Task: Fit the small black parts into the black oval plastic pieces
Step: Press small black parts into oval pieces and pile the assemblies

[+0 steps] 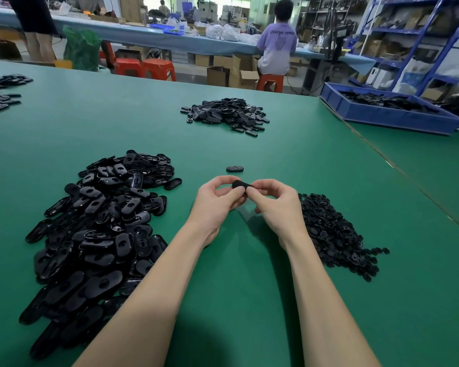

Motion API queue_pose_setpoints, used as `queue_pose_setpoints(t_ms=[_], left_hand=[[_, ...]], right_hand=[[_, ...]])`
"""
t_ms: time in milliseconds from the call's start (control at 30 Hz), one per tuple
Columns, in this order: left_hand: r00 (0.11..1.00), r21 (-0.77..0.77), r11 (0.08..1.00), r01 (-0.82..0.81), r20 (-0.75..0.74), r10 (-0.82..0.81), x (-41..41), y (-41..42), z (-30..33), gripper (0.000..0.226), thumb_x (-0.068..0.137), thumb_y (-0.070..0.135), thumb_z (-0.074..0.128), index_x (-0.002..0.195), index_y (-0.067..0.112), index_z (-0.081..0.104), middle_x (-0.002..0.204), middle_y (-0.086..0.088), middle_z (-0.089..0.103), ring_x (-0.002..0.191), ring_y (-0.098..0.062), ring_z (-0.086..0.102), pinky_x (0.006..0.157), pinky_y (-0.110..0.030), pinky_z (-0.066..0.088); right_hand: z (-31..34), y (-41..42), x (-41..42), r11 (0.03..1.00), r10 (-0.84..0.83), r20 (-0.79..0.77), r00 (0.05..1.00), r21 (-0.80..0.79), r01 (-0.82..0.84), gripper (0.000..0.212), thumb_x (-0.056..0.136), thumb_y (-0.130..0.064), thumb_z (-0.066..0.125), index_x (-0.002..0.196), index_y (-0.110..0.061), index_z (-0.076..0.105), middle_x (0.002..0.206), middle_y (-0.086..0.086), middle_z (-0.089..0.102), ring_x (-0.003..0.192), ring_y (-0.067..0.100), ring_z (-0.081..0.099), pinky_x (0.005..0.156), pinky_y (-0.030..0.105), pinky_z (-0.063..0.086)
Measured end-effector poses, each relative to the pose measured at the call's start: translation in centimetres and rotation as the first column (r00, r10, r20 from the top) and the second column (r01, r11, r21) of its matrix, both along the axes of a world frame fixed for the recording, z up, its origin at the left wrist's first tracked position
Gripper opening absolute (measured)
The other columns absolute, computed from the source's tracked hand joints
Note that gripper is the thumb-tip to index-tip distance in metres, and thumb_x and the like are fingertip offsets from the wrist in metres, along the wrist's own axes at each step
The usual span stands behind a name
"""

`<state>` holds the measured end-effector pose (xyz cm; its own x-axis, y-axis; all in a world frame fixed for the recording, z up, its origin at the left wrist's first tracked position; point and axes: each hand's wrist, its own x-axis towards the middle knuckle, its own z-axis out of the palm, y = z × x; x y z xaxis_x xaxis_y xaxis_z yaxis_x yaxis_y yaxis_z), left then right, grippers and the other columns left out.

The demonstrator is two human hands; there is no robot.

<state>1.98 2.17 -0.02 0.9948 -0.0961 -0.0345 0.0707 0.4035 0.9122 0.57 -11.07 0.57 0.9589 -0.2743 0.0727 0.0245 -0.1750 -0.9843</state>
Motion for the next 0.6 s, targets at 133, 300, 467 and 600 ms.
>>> queue_pose_setpoints(t_ms=[133, 300, 467, 600], left_hand=[[1.0, 0.042, 0.999, 0.002, 0.009, -0.003, 0.11, -0.02, -0.22, 0.012, 0.094, -0.006, 0.062, 0.099, 0.006, 0.062, 0.076, -0.002, 0.076, 0.069, -0.01, 0.071, 0.072, -0.017, 0.056], [0.999, 0.077, 0.997, -0.001, 0.042, -0.002, 0.03, -0.13, -0.24, 0.011, 0.094, -0.004, 0.063, 0.095, 0.007, 0.065, 0.078, -0.001, 0.077, 0.074, -0.009, 0.072, 0.074, -0.017, 0.056], [0.998, 0.102, 0.995, 0.002, 0.056, -0.008, -0.17, -0.21, -0.15, 0.01, 0.095, -0.005, 0.062, 0.094, 0.004, 0.066, 0.081, -0.004, 0.077, 0.078, -0.012, 0.074, 0.074, -0.017, 0.056], [0.998, 0.147, 0.989, -0.015, 0.062, 0.006, -0.24, -0.36, -0.12, 0.009, 0.094, -0.004, 0.062, 0.094, 0.004, 0.066, 0.081, -0.003, 0.078, 0.077, -0.012, 0.075, 0.073, -0.017, 0.056]], right_hand=[[-0.13, 0.05, -0.1, 0.999, -0.016, 0.004, 1.0, -0.04, 0.016, 0.008, 0.083, -0.023, 0.081, 0.082, -0.024, 0.073, 0.068, -0.019, 0.071, 0.052, 0.01, 0.065, 0.057, 0.017, 0.047], [-0.48, 0.11, -0.05, 0.996, -0.041, 0.016, 0.999, -0.085, 0.042, 0.011, 0.084, -0.027, 0.08, 0.078, -0.026, 0.071, 0.071, -0.016, 0.071, 0.063, 0.013, 0.068, 0.063, 0.024, 0.051], [-0.86, 0.31, -0.03, 0.992, -0.076, 0.023, 0.997, -0.094, 0.078, 0.012, 0.084, -0.028, 0.08, 0.076, -0.023, 0.07, 0.072, -0.013, 0.071, 0.062, 0.002, 0.059, 0.065, 0.023, 0.044], [-0.86, 0.42, -0.01, 0.985, -0.108, 0.022, 0.994, -0.135, 0.11, 0.011, 0.083, -0.03, 0.079, 0.078, -0.022, 0.072, 0.075, -0.011, 0.073, 0.061, -0.001, 0.058, 0.063, 0.021, 0.043]])
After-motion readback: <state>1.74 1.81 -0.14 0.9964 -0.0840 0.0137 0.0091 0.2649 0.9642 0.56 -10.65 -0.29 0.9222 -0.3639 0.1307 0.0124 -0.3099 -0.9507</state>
